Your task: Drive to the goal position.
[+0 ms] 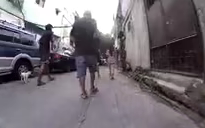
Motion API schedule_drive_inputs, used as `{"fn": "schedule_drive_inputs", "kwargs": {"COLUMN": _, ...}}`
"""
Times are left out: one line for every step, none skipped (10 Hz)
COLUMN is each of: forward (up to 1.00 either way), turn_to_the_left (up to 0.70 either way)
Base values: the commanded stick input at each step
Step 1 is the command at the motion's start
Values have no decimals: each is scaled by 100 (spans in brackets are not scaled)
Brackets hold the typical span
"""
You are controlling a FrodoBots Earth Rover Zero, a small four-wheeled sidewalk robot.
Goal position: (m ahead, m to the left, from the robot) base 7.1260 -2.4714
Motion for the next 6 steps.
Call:
{"fn": "schedule_drive_inputs", "kwargs": {"forward": 100, "turn_to_the_left": 27}}
{"fn": "schedule_drive_inputs", "kwargs": {"forward": 100, "turn_to_the_left": 0}}
{"fn": "schedule_drive_inputs", "kwargs": {"forward": 100, "turn_to_the_left": 0}}
{"fn": "schedule_drive_inputs", "kwargs": {"forward": 100, "turn_to_the_left": 0}}
{"fn": "schedule_drive_inputs", "kwargs": {"forward": 100, "turn_to_the_left": 0}}
{"fn": "schedule_drive_inputs", "kwargs": {"forward": 100, "turn_to_the_left": 24}}
